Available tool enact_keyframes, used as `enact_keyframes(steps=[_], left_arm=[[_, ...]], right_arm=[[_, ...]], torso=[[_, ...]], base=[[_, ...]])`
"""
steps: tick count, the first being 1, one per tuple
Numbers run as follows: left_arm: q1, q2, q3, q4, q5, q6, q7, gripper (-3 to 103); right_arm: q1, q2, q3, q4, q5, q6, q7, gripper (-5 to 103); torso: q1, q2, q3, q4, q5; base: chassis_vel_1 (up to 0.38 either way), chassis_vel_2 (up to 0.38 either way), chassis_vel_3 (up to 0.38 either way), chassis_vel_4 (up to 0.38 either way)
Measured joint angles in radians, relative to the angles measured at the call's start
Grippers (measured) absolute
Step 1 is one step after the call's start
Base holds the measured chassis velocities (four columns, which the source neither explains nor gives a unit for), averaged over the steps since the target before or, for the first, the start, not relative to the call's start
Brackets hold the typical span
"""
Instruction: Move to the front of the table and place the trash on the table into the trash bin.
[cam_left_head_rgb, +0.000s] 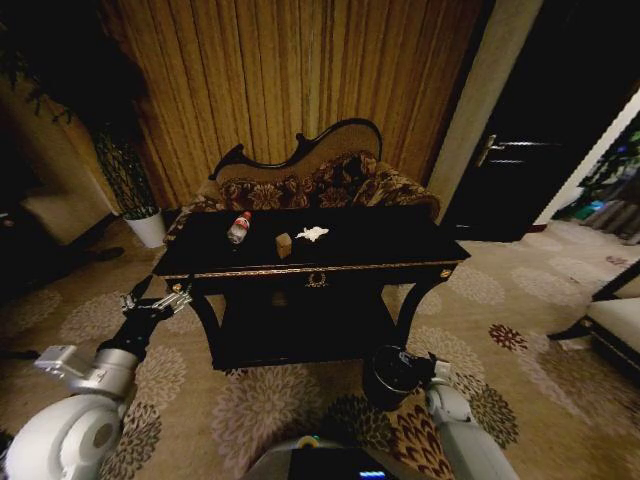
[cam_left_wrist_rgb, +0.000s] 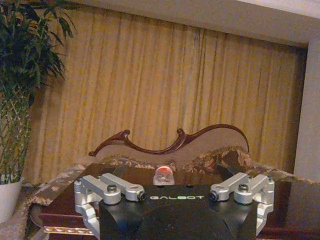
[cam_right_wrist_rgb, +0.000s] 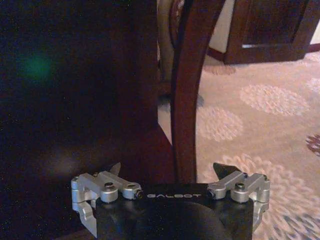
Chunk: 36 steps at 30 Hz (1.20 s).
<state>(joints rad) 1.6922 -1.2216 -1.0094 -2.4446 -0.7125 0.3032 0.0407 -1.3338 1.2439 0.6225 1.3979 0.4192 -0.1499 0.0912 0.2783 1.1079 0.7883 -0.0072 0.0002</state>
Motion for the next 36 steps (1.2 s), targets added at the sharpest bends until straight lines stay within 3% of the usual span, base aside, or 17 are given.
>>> enact_keyframes(steps=[12, 17, 25, 36], left_arm=[[-0.002, -0.002, 0.002, 0.023, 0.000, -0.018, 0.004, 100], [-0.008, -0.001, 0.003, 0.030, 0.000, -0.021, 0.005, 100], [-0.006, -0.007, -0.005, 0.025, 0.000, -0.022, 0.006, 100], [-0.010, -0.011, -0.009, 0.023, 0.004, -0.021, 0.005, 100]], right_arm=[[-0.134, -0.088, 0.036, 0.497, 0.145, 0.001, -0.005, 100], [-0.179, -0.131, 0.032, 0.740, 0.178, -0.043, 0.034, 100], [-0.202, -0.174, 0.031, 0.867, 0.176, -0.057, 0.051, 100], [-0.222, -0.182, 0.033, 0.932, 0.200, -0.067, 0.052, 100]], torso=[[0.000, 0.000, 0.000, 0.0003, -0.0006], [0.000, 0.000, 0.000, 0.0001, -0.0004], [0.000, 0.000, 0.000, 0.0000, -0.0002], [0.000, 0.000, 0.000, 0.0000, -0.0002]], base=[[0.000, 0.000, 0.000, 0.000], [0.000, 0.000, 0.000, 0.000], [0.000, 0.000, 0.000, 0.000], [0.000, 0.000, 0.000, 0.000]])
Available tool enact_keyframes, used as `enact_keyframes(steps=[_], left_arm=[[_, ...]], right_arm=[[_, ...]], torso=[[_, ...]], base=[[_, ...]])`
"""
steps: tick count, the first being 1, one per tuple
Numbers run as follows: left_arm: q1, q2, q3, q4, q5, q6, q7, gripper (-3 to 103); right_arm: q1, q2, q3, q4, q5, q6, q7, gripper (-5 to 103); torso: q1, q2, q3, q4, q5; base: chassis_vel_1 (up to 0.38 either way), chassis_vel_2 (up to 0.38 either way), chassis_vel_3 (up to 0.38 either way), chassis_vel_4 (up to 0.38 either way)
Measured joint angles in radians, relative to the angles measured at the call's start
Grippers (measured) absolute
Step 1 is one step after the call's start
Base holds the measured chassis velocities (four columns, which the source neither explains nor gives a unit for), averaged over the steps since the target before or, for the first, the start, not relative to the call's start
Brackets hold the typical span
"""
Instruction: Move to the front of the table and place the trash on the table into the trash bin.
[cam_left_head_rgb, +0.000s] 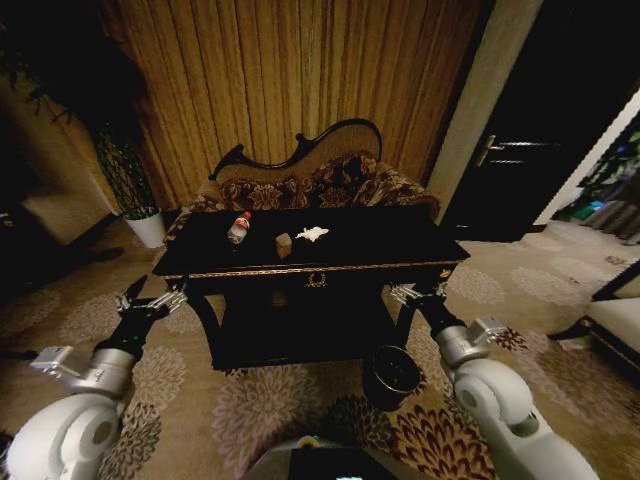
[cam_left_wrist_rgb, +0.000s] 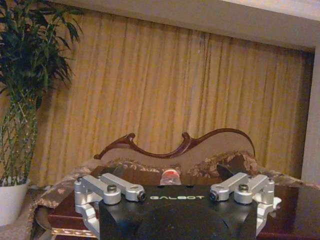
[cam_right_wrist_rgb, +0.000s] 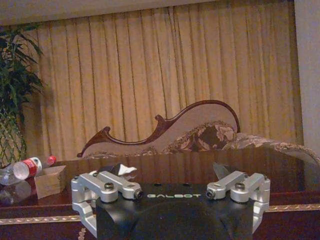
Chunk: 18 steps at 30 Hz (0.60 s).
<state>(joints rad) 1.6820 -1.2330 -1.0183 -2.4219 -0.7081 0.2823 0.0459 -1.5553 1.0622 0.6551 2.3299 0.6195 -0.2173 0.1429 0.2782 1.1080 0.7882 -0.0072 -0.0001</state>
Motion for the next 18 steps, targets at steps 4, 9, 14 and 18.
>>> enact_keyframes(steps=[4, 9, 14, 18], left_arm=[[0.004, -0.001, 0.001, -0.010, 0.003, 0.002, -0.001, 100], [0.002, -0.011, 0.012, -0.014, 0.014, 0.005, -0.001, 100], [0.002, -0.017, 0.019, -0.018, 0.020, 0.006, -0.001, 100], [0.006, -0.021, 0.018, -0.020, 0.021, 0.006, -0.001, 100]], right_arm=[[0.000, -0.004, 0.002, -0.001, 0.000, 0.000, -0.001, 100], [0.000, -0.001, -0.001, -0.010, 0.003, 0.000, -0.001, 100], [-0.001, 0.000, -0.002, -0.014, 0.004, 0.000, -0.001, 100], [-0.002, -0.002, -0.002, -0.021, 0.003, 0.000, -0.001, 100]], torso=[[0.000, 0.000, 0.000, 0.0000, 0.0000], [0.000, 0.000, 0.000, 0.0001, 0.0000], [0.000, 0.000, 0.000, 0.0000, 0.0000], [0.000, 0.000, 0.000, 0.0001, 0.0000]], base=[[-0.011, 0.006, 0.015, -0.016], [-0.101, 0.090, 0.084, -0.078], [-0.138, 0.140, 0.139, -0.139], [-0.144, 0.163, 0.178, -0.159]])
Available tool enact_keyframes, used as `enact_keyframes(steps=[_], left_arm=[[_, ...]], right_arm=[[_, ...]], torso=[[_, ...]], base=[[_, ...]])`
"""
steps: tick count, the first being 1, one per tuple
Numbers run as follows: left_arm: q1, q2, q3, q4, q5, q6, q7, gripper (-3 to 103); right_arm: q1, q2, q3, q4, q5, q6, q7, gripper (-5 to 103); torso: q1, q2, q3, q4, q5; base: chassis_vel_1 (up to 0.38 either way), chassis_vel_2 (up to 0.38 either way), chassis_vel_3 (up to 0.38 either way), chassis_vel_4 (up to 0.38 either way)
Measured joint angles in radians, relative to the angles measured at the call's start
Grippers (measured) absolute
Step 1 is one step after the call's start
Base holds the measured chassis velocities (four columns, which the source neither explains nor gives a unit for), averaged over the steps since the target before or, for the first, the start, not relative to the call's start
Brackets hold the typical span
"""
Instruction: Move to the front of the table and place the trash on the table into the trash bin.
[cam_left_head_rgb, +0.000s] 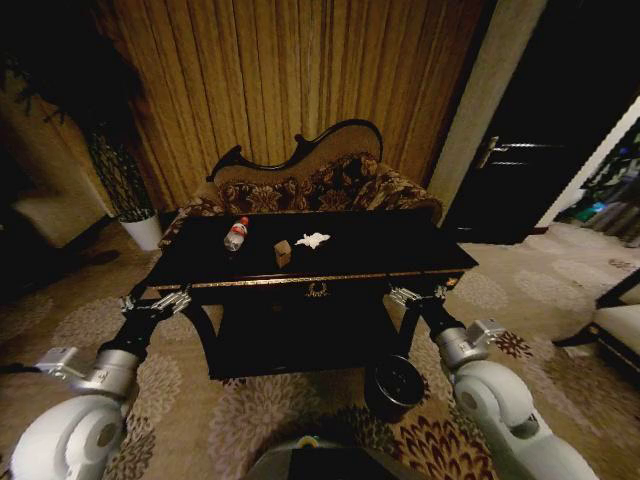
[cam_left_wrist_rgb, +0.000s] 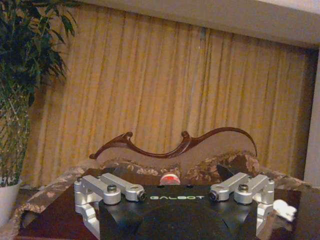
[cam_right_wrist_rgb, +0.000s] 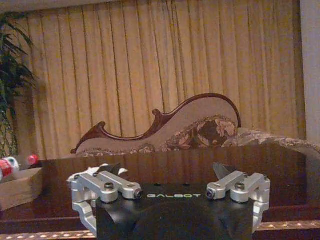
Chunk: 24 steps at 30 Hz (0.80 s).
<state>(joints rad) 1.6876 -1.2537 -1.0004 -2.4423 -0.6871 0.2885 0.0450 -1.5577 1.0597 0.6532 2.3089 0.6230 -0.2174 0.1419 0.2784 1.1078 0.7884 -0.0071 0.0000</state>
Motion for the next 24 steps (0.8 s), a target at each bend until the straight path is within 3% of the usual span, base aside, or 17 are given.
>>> enact_keyframes(steps=[10, 24], left_arm=[[0.003, -0.001, -0.009, 0.000, 0.000, 0.000, -0.005, 100], [0.002, 0.005, -0.006, 0.003, -0.003, -0.003, -0.011, 100]], right_arm=[[0.001, 0.000, -0.006, 0.005, -0.003, -0.020, 0.009, 100], [-0.018, -0.001, -0.015, 0.050, 0.010, -0.022, 0.026, 100]], torso=[[0.000, 0.000, 0.000, -0.0001, 0.0000], [0.000, 0.000, 0.000, 0.0001, -0.0001]], base=[[-0.104, 0.103, 0.092, -0.097], [0.000, 0.000, 0.000, 0.000]])
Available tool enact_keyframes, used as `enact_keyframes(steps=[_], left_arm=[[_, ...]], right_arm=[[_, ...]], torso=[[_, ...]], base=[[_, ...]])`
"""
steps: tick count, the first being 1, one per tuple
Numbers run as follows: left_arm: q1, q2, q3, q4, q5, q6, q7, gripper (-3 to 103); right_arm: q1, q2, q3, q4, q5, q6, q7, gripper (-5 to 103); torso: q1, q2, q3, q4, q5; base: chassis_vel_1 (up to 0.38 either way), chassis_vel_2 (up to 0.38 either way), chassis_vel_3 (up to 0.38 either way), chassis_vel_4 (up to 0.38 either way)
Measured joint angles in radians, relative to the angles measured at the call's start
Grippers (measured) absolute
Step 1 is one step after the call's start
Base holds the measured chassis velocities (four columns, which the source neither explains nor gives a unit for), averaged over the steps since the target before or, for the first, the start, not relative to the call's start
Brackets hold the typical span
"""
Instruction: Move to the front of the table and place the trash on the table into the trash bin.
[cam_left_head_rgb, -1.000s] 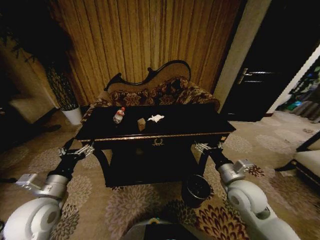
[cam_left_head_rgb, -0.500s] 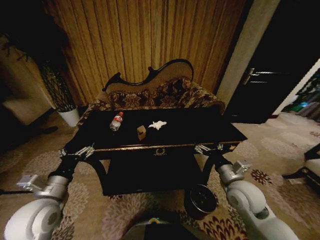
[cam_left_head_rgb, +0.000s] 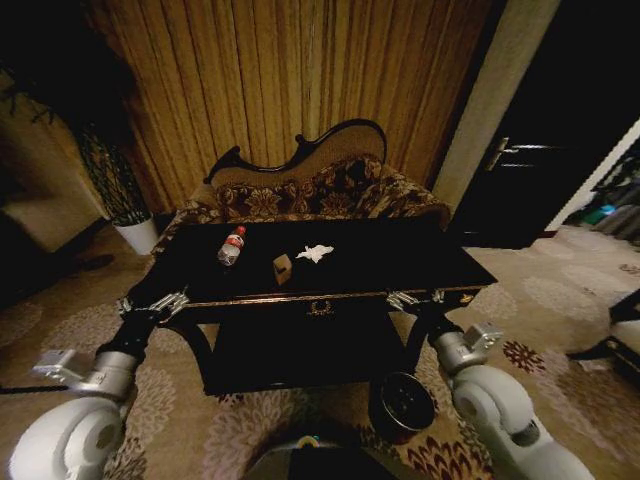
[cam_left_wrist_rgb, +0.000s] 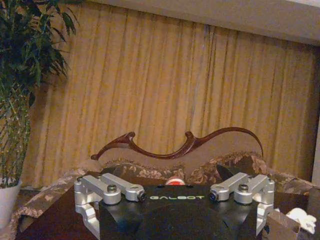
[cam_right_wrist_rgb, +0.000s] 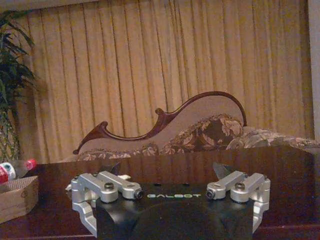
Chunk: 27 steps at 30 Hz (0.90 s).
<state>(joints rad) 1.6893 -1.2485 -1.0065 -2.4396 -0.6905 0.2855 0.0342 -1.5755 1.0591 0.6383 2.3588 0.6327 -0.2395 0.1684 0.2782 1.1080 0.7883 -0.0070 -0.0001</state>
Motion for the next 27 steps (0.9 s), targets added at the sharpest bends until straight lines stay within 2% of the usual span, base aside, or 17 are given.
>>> enact_keyframes(steps=[6, 13, 16, 18, 19, 20, 21, 23, 24, 26, 27], left_arm=[[-0.004, 0.018, -0.001, 0.003, -0.004, 0.000, -0.002, 100], [0.005, 0.017, -0.011, -0.001, -0.005, 0.000, -0.005, 100], [0.008, 0.010, -0.011, -0.007, -0.005, 0.002, -0.005, 100], [0.009, 0.006, -0.011, -0.015, -0.005, 0.008, -0.005, 100], [0.009, 0.006, -0.011, -0.015, -0.005, 0.008, -0.005, 100], [0.009, 0.004, -0.010, -0.020, -0.005, 0.014, -0.006, 100], [0.009, 0.004, -0.010, -0.020, -0.005, 0.014, -0.006, 100], [0.014, 0.006, -0.010, -0.024, -0.011, 0.020, -0.014, 100], [0.014, 0.006, -0.010, -0.024, -0.011, 0.020, -0.014, 100], [0.024, 0.011, -0.011, -0.029, -0.016, 0.021, -0.016, 100], [0.024, 0.011, -0.011, -0.029, -0.016, 0.021, -0.016, 100]], right_arm=[[-0.008, -0.008, 0.006, 0.003, 0.018, -0.002, 0.007, 100], [0.031, -0.064, -0.019, 0.006, 0.083, -0.020, 0.009, 100], [0.058, -0.104, -0.036, -0.013, 0.131, -0.023, 0.009, 100], [0.110, -0.155, -0.051, -0.056, 0.175, -0.023, 0.006, 100], [0.110, -0.155, -0.051, -0.056, 0.175, -0.023, 0.006, 100], [0.168, -0.195, -0.065, -0.091, 0.221, -0.023, -0.001, 100], [0.168, -0.195, -0.065, -0.091, 0.221, -0.023, -0.001, 100], [0.257, -0.262, -0.109, -0.137, 0.283, -0.034, -0.007, 100], [0.257, -0.262, -0.109, -0.137, 0.283, -0.034, -0.007, 100], [0.342, -0.331, -0.188, -0.175, 0.331, -0.054, -0.010, 100], [0.342, -0.331, -0.188, -0.175, 0.331, -0.054, -0.010, 100]], torso=[[0.000, 0.000, 0.000, -0.0003, 0.0000], [0.000, 0.000, 0.000, -0.0001, 0.0001], [0.000, 0.000, 0.000, -0.0002, 0.0001], [0.000, 0.000, 0.000, -0.0002, 0.0002], [0.000, 0.000, 0.000, -0.0002, 0.0002], [0.000, 0.000, 0.000, -0.0001, 0.0001], [0.000, 0.000, 0.000, -0.0001, 0.0001], [0.000, 0.000, 0.000, 0.0002, 0.0001], [0.000, 0.000, 0.000, 0.0002, 0.0001], [0.000, 0.000, 0.000, 0.0000, 0.0002], [0.000, 0.000, 0.000, 0.0000, 0.0002]], base=[[0.000, 0.000, 0.000, 0.000], [0.000, 0.000, 0.000, 0.000], [0.000, 0.000, 0.000, 0.000], [0.000, 0.000, 0.000, 0.000], [0.000, 0.000, 0.000, 0.000], [0.000, 0.000, 0.000, 0.000], [0.000, 0.000, 0.000, 0.000], [0.000, 0.000, 0.000, 0.000], [0.000, 0.000, 0.000, 0.000], [0.000, 0.000, 0.000, 0.000], [0.000, 0.000, 0.000, 0.000]])
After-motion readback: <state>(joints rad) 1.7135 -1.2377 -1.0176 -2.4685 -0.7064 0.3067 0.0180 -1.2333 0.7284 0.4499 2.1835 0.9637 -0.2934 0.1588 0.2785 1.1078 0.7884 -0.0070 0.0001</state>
